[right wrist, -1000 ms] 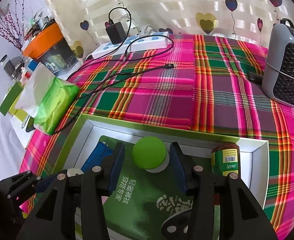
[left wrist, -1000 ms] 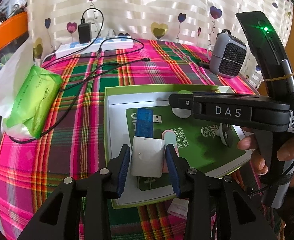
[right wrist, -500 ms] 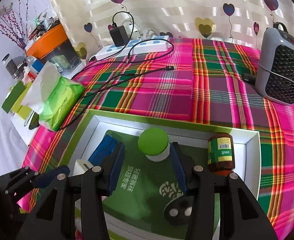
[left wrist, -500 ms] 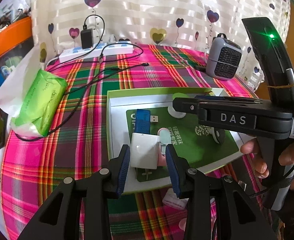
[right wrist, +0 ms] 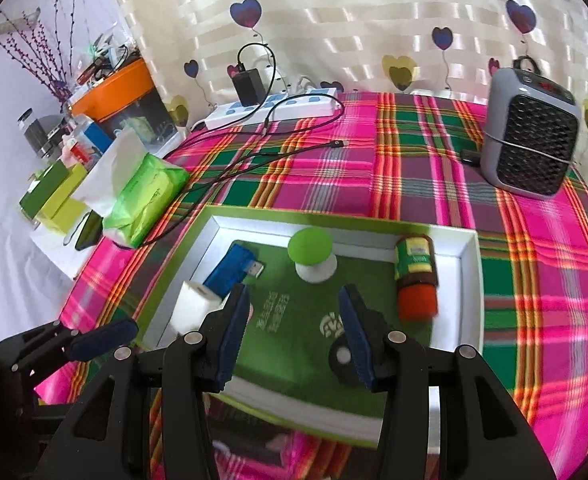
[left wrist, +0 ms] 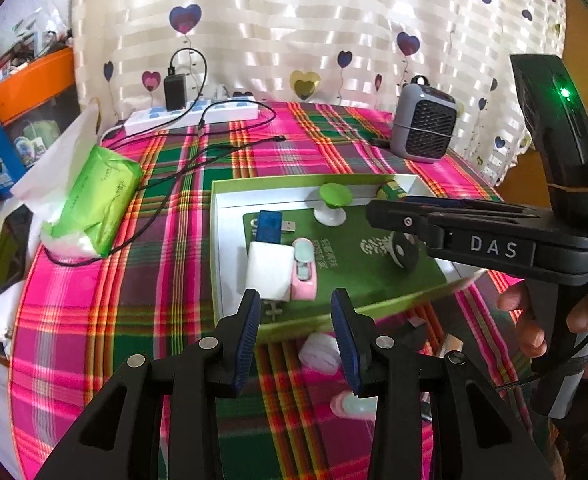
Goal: Organize rigid objects
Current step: 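Withdraw both grippers from the box toward the remaining items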
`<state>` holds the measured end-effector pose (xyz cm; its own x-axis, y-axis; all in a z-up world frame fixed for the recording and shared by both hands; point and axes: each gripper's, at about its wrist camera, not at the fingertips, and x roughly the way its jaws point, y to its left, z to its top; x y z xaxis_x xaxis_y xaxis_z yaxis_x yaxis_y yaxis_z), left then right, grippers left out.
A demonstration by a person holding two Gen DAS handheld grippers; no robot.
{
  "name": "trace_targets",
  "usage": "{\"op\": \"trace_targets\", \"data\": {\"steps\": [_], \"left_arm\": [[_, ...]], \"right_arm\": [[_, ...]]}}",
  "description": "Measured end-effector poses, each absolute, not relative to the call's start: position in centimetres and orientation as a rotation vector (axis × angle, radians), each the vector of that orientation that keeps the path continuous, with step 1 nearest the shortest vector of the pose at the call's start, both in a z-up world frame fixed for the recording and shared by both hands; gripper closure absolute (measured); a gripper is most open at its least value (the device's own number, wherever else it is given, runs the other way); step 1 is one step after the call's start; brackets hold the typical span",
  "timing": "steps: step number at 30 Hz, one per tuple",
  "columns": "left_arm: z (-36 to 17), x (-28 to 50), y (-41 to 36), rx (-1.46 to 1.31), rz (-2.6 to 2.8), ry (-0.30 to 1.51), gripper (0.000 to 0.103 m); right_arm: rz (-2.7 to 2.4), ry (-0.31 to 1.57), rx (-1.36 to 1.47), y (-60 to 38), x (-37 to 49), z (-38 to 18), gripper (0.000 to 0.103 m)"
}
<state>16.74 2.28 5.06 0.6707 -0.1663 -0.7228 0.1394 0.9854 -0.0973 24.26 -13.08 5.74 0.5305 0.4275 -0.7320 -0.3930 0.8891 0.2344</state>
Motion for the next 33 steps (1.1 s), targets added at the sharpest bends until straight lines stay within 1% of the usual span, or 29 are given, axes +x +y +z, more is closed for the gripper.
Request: {"op": "trace_targets", "data": {"steps": [12, 23, 33], "left_arm": [[4.8, 12.3, 2.1, -0.062, -0.229, 0.791, 0.067], [3.0, 11.4, 1.2, -0.09, -0.226, 0.842, 0.067], [2.5, 11.0, 1.2, -0.112, -0.208, 0.856, 0.067]], "right_arm": [[0.426, 0.821, 0.027, -16.2, 18.1, 5.8, 0.055], [0.381, 0.851, 0.018, -17.2, 14.1, 3.3, 0.055], [0.326, 0.886, -0.002, -15.8, 13.0, 1.6, 0.055]]}}
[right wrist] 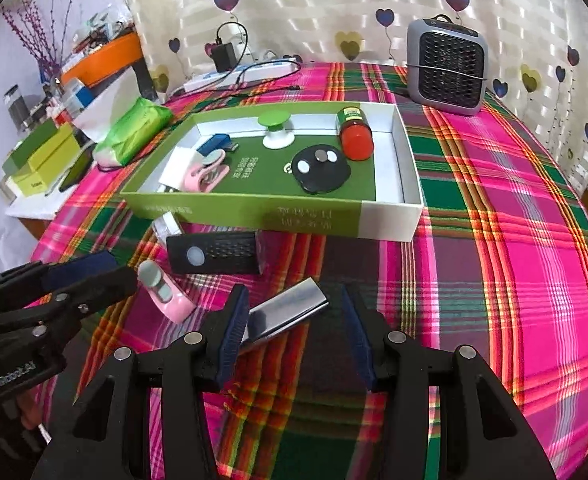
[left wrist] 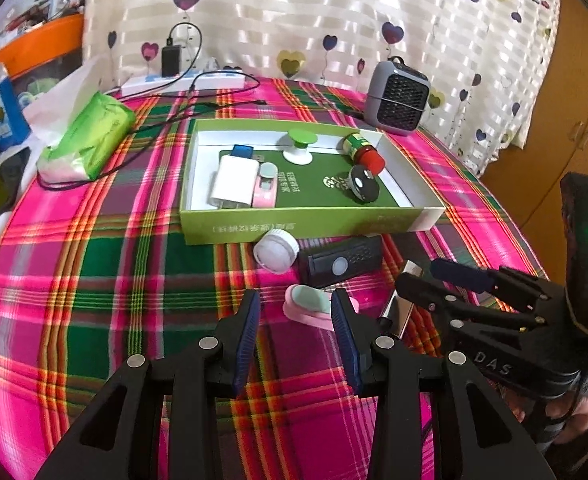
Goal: Organize rigid objects
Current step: 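Withdraw both grippers from the box toward the remaining items, then move the right gripper to the silver-white stick while the left gripper approaches the pink clip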
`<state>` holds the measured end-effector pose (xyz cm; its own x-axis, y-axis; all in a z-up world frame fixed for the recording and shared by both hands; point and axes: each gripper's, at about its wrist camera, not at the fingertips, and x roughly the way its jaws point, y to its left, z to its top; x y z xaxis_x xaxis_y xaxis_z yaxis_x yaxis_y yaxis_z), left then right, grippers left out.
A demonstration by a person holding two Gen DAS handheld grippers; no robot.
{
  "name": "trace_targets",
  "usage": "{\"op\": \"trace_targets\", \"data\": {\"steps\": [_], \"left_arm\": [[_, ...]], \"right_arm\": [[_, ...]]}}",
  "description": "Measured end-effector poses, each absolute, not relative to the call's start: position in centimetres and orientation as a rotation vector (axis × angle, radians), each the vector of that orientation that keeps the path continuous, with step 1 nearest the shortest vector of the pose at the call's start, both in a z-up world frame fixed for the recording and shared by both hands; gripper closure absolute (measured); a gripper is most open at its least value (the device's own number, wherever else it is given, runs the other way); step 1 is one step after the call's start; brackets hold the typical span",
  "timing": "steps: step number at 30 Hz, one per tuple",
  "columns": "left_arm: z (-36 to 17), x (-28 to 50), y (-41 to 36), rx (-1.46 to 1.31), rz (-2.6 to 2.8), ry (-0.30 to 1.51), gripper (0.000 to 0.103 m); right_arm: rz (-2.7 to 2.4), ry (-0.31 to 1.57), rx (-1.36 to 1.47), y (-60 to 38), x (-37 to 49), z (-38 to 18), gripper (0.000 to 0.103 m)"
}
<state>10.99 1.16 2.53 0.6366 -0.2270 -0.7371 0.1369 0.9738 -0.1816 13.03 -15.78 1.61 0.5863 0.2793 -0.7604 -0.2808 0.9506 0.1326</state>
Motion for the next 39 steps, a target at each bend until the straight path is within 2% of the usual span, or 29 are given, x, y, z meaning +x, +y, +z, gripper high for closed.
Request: {"op": "trace_targets", "data": {"steps": [9, 14, 39], "left_arm": [[2.6, 11.0, 0.9, -0.123, -0.201, 0.866, 0.067], [2.7, 10.9, 0.6, -0.12, -0.203, 0.866, 0.067], [1.4, 11.5, -3.1, -0.093, -0.083, 0.914, 0.067]], "right_arm": [[0.298, 0.916, -0.008, -14.7, 12.9, 0.7, 0.046], [0.28, 0.899, -0.092, -13.8, 12.0, 0.5, 0.045], [0.333, 0.882, -0.149, -16.4, 12.1, 0.4, 0.046]]}}
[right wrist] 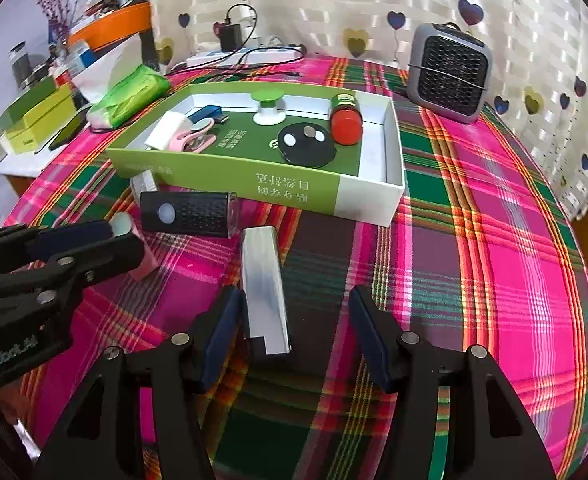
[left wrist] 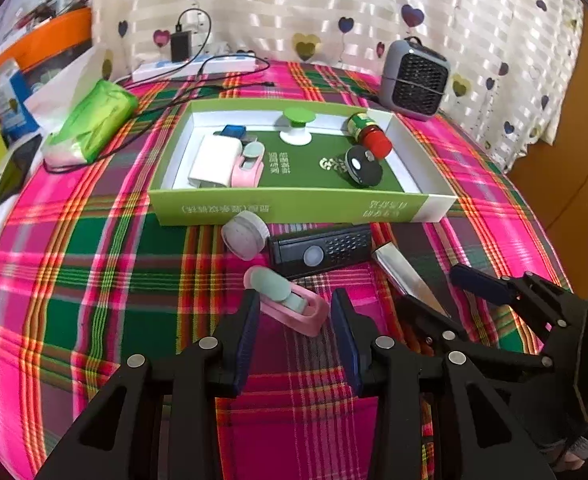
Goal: Organize rigid objects
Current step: 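Move the right gripper to the silver-white stick while the left gripper approaches the pink clip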
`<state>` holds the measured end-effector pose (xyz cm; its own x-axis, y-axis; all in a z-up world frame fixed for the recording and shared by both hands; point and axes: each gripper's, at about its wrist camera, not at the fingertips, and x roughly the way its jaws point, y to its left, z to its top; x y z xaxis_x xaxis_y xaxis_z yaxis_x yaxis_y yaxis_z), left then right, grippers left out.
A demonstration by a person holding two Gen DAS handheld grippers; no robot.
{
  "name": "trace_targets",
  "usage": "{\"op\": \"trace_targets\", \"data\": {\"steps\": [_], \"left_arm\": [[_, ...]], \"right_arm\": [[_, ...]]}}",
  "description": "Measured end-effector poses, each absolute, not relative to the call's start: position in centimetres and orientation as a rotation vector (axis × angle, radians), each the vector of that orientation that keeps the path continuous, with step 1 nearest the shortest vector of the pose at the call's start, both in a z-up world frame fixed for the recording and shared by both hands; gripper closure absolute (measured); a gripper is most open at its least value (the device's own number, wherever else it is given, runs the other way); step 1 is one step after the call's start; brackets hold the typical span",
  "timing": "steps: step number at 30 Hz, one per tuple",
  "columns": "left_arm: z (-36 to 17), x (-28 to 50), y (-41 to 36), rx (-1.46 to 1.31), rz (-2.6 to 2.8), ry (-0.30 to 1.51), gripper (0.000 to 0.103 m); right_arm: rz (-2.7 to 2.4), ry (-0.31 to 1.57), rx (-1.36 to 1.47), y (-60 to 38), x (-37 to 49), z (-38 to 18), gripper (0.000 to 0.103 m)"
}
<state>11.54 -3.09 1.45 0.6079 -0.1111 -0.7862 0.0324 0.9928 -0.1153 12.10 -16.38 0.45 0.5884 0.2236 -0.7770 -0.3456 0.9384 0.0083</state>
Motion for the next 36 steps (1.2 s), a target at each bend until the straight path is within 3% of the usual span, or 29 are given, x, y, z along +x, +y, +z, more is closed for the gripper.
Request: {"op": "trace_targets", "data": {"steps": [36], "left_arm": [[0.1, 12.7, -1.3, -0.041, -0.046, 0.91, 0.067]], "right_arm": [[0.351, 0.879, -0.154, -16.5, 12.9, 0.5, 0.046]]}}
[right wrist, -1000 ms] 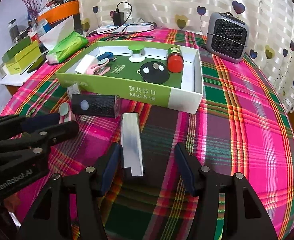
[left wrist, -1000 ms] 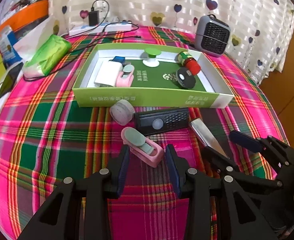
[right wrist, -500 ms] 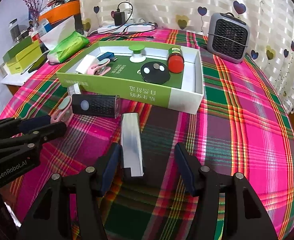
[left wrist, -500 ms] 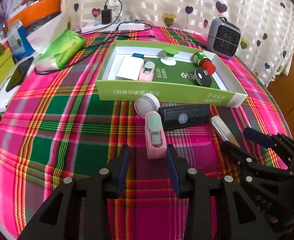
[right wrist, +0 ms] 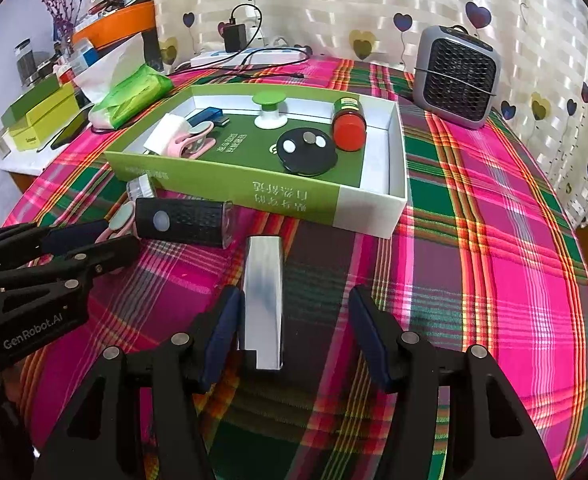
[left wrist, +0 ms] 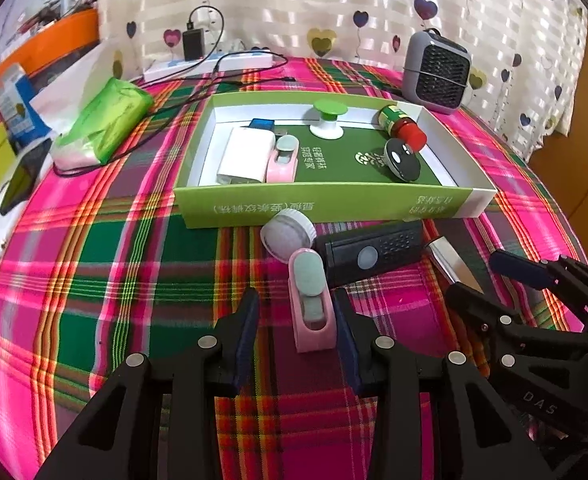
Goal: Organize rigid objects
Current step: 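Move the right gripper to the silver-white stick while the left gripper approaches the pink clip, then grasp the silver-white stick with the right gripper while the left gripper grasps the pink clip, then carry the silver-white stick with the right gripper while the left gripper carries the pink clip into the box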
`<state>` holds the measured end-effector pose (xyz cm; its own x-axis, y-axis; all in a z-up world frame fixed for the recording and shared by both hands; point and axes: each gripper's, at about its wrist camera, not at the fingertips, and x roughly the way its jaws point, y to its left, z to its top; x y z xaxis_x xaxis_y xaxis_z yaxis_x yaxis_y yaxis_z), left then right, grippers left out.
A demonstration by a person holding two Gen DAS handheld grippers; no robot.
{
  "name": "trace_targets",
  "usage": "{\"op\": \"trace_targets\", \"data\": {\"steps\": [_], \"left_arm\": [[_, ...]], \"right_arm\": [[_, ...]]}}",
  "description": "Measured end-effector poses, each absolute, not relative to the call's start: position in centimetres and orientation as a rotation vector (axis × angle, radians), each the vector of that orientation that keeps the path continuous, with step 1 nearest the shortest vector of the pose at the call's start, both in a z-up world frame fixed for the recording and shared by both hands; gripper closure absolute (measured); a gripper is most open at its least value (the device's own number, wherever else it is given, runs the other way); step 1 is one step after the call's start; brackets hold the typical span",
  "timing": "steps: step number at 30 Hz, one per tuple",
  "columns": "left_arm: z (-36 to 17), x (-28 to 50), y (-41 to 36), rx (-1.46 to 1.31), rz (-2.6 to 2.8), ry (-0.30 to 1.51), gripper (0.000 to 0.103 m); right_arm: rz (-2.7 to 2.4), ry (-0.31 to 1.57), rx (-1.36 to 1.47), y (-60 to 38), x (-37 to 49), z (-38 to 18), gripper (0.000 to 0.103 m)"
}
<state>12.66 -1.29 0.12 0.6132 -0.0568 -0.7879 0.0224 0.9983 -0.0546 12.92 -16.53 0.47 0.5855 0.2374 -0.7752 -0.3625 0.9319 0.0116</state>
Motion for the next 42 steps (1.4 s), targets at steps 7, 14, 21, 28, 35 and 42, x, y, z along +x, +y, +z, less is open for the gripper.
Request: {"op": "trace_targets", "data": {"steps": [7, 14, 21, 28, 35, 42], "left_arm": [[0.1, 12.5, -0.9, -0.061, -0.067, 0.904, 0.068], [0.1, 12.2, -0.6, -0.064, -0.072, 0.9, 0.081], [0.2, 11.8, -0.7, -0.061, -0.09, 0.898, 0.086], [0.2, 11.6, -0.6, -0.067, -0.097, 0.896, 0.086], [0.2, 11.5, -0.6, -0.066, -0.099, 0.895, 0.086], [0.2, 11.4, -0.6, -0.064, -0.098, 0.896, 0.086]], "right_arm": [[0.342, 0.877, -0.141, -16.8, 13.0, 0.5, 0.052], [0.333, 0.872, -0.139, -17.0, 12.9, 0.6, 0.067], [0.353, 0.867, -0.151, -16.7, 12.7, 0.6, 0.079], [0.352, 0.868, -0.14, -16.8, 12.6, 0.6, 0.079], [0.348, 0.869, -0.134, -16.8, 12.6, 0.6, 0.079], [0.349, 0.869, -0.113, -17.1, 12.5, 0.6, 0.079]]}}
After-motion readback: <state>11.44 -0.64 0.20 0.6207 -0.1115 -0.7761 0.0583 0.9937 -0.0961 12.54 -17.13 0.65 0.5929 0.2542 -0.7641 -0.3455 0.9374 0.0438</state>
